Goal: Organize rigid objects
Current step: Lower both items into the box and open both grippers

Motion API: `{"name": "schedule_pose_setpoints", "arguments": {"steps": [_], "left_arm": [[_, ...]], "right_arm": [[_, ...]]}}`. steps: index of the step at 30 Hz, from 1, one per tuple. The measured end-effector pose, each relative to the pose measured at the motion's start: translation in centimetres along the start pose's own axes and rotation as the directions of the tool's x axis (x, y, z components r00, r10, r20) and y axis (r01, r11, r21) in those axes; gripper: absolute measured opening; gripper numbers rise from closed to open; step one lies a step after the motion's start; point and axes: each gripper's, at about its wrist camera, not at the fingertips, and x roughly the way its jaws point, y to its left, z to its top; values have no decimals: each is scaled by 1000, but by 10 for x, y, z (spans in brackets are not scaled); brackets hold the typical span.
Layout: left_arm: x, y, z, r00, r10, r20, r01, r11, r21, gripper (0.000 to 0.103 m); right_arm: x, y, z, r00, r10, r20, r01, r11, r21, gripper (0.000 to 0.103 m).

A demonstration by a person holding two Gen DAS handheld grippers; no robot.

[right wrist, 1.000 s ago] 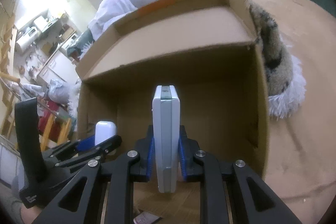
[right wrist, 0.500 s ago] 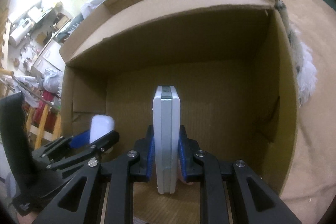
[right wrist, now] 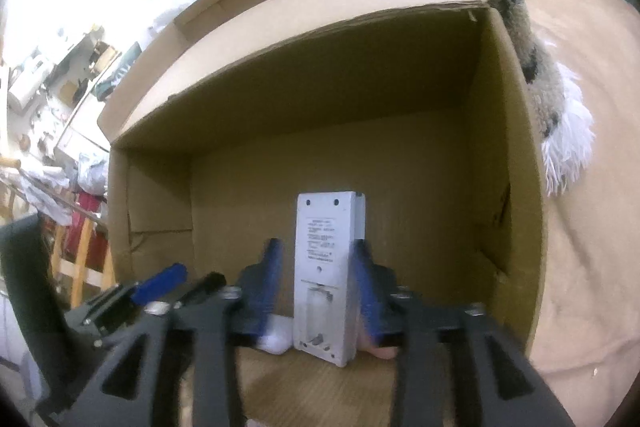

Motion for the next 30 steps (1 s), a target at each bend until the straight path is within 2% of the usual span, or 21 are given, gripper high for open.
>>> {"name": "schedule_pose_setpoints", "arguments": {"steps": [4, 19, 23, 30], "left_arm": [[-5, -1, -2, 1000, -15, 2, 15, 1000, -9, 65], [-35, 2, -4, 1000, 5, 27, -5, 1000, -13, 66], [-49, 16, -10, 999, 10, 38, -9, 999, -33, 66], [-65, 41, -32, 1000, -10, 26, 12, 996, -85, 66]], "right_arm": [[-10, 8, 3, 999, 17, 34, -16, 1000, -25, 68], [-24, 9, -2, 998, 27, 52, -26, 999, -27, 70], [-35, 8, -5, 996, 12, 87, -10, 1000, -18, 70], [-54, 9, -17, 995, 8, 97, -6, 1000, -15, 70]]}}
